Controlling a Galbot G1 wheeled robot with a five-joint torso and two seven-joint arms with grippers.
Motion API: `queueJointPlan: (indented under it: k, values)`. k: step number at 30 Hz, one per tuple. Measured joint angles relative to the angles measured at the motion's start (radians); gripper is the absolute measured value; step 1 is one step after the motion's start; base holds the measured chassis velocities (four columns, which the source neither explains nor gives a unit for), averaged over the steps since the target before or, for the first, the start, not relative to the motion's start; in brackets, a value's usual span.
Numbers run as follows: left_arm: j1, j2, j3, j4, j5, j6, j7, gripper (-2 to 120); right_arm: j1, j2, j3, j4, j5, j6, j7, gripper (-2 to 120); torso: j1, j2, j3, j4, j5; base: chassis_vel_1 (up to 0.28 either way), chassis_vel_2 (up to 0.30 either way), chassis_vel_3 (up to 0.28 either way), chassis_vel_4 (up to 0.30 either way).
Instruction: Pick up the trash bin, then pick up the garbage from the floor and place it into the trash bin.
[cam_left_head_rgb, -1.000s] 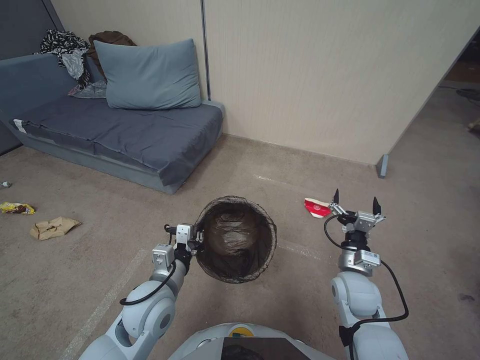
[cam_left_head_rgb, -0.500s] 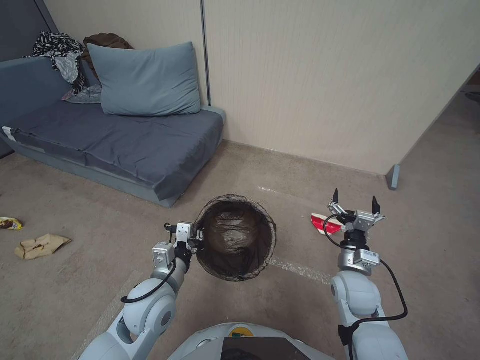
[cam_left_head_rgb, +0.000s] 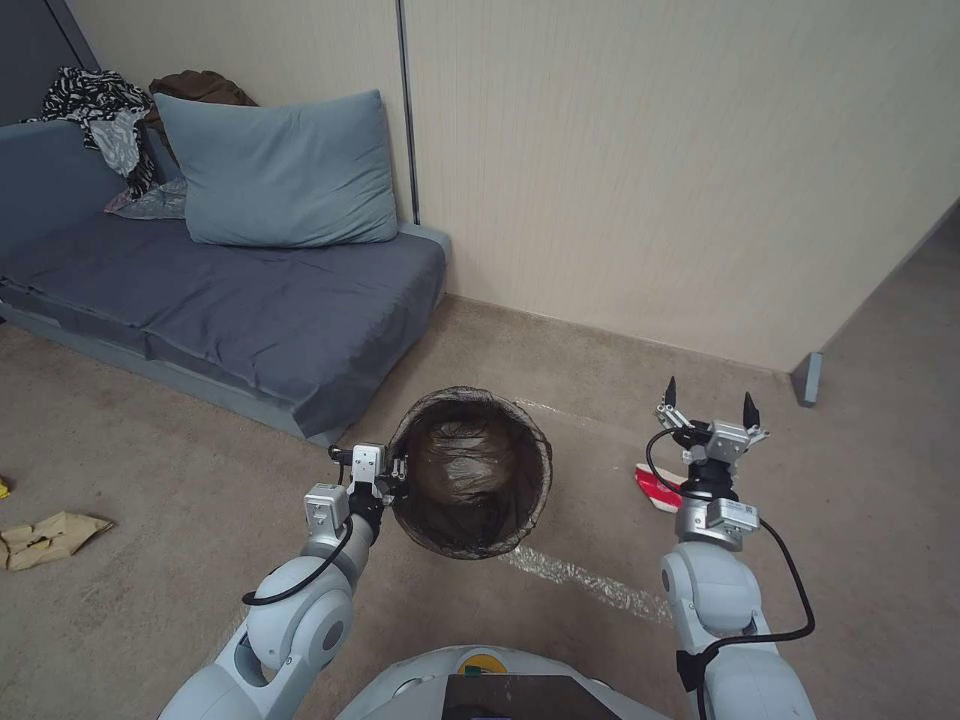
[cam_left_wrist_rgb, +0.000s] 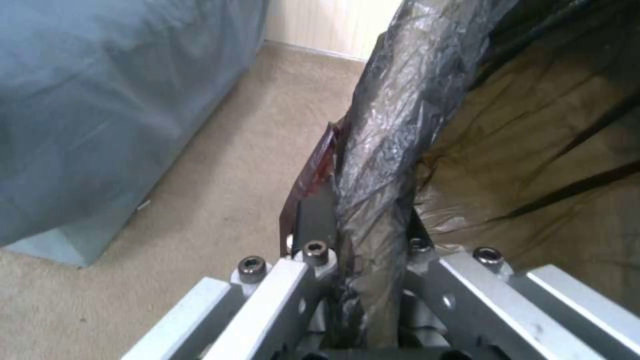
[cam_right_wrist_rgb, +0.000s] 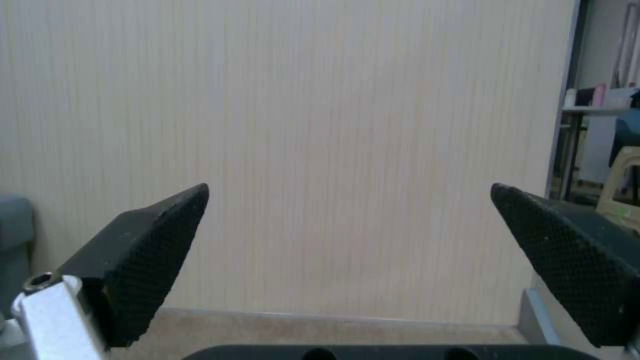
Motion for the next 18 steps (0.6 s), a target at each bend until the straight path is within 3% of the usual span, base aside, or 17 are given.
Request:
queueJointPlan:
  k: [18]
  values:
    - [0.0, 0.006, 0.003, -0.007, -0.005, -0.001, -0.002, 3, -0.006, -0.028, 0.006, -0.002, -0.001, -0.014, 0.0, 100, 0.0, 0.0, 0.0, -0.0002, 0.0001, -0.004, 0.009, 0.007, -0.004]
